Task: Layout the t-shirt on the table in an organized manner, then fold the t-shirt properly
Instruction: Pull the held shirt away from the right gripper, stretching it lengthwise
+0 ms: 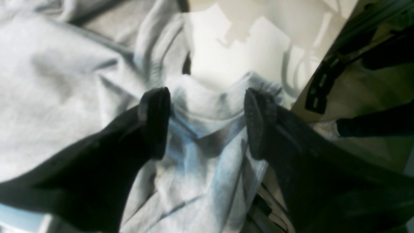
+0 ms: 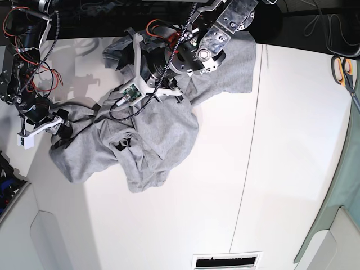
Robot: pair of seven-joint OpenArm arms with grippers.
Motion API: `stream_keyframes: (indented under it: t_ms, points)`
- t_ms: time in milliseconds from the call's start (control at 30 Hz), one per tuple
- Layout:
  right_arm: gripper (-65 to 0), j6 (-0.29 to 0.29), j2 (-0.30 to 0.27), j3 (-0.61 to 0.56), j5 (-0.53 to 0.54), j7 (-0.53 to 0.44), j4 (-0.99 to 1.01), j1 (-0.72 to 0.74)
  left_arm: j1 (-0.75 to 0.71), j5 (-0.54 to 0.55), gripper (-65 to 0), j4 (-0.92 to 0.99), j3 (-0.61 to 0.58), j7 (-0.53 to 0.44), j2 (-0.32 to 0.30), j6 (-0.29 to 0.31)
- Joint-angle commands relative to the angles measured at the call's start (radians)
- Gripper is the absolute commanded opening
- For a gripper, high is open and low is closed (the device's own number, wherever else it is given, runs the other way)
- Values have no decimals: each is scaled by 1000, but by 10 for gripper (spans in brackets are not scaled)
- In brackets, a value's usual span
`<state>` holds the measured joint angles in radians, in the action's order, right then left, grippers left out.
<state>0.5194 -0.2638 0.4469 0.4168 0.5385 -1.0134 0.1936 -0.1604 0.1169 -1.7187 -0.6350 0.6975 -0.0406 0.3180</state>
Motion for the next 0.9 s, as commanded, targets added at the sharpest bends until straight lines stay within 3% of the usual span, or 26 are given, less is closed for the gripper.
stream_keyframes:
  t_ms: [0,133,300,367,433,500,567,667,700,867]
  points:
    - [-327,1,-15,3,1,-8,-10,13,8,8,-254,0,-3,-32,13,3]
    - [-331,1,-15,3,2,-8,-10,14,8,-10,-255,70,-3,-74,13,3]
    - [-443,1,-15,2,1,-8,-10,13,8,-10,-262,101,-2,-119,13,3]
    - [-467,1,-15,2,2,-8,-10,13,12,-11,-350,101,-2,-126,13,3]
    - [-518,2,-16,3,1,-14,-10,13,13,-14,-533,101,-2,-134,13,3]
    - [-591,5,-16,3,-18,-37,-10,14,13,-14,-650,101,-2,-133,13,6]
    - [-650,4,-16,3,-57,-77,-10,14,13,-13,-650,100,-3,-125,13,57]
    - [-650,4,-16,3,-129,-94,-10,14,10,-9,-650,99,-16,-61,10,209]
    - [-650,4,-17,3,-141,-94,-10,13,11,-4,-650,99,-30,-39,0,235]
    - [-650,4,-25,3,-157,-110,-10,14,14,-27,-650,90,-137,-35,-100,237]
